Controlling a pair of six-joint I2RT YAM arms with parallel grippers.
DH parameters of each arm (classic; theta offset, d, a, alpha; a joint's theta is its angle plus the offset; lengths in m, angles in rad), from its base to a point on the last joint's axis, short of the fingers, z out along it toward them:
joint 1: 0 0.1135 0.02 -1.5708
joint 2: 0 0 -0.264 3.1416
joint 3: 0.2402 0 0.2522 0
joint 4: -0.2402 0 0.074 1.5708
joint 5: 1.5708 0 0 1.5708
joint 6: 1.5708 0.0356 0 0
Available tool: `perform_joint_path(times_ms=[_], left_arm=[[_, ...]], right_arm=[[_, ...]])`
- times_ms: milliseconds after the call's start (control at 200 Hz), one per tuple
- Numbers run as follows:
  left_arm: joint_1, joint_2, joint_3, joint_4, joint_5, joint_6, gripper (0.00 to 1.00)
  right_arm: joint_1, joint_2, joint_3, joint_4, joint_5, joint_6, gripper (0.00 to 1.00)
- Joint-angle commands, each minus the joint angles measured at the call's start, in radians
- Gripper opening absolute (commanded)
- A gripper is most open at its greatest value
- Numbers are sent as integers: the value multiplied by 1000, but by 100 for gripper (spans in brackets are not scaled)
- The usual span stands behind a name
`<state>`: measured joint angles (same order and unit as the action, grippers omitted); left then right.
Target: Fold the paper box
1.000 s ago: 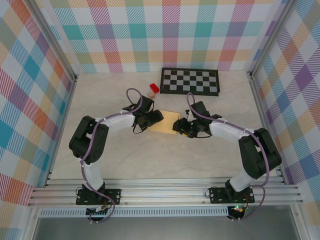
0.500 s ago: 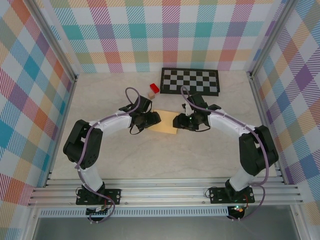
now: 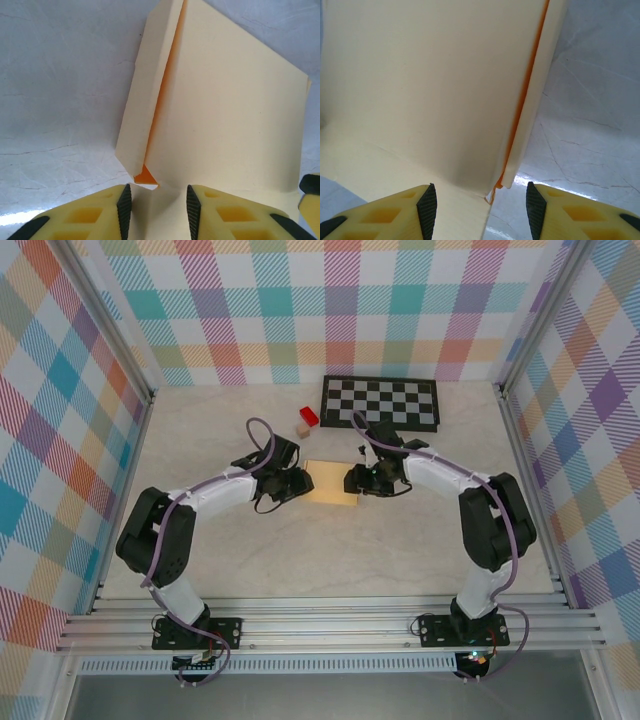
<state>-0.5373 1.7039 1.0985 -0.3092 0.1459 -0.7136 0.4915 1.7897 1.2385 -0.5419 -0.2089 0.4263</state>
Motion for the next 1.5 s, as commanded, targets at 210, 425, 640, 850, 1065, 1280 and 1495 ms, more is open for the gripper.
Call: perform_joint_path(times_ms=[210, 425, 640, 850, 1065, 1280, 1495], left_arm=[[-23, -12, -48, 63, 32, -35, 32], [-27, 18, -51, 81, 33, -45, 26], [-27, 36, -59, 71, -24, 4, 26], [-28, 67, -89, 147, -15, 1, 25], [-27, 89, -62, 158, -20, 12, 24], [-27, 119, -20, 153, -31, 76, 25], [-24, 106, 39, 106, -45, 100, 31]], right_arm=[[-4, 45, 30, -20, 16, -29, 51], [-4, 46, 33, -25, 16, -35, 51], [-5, 53, 48, -38, 34, -53, 51], [-10, 73, 64, -59, 44, -76, 51], [-38, 111, 94, -92, 65, -111, 51], [-65, 149, 110, -104, 62, -144, 50], [-76, 118, 132, -106, 65, -161, 52]])
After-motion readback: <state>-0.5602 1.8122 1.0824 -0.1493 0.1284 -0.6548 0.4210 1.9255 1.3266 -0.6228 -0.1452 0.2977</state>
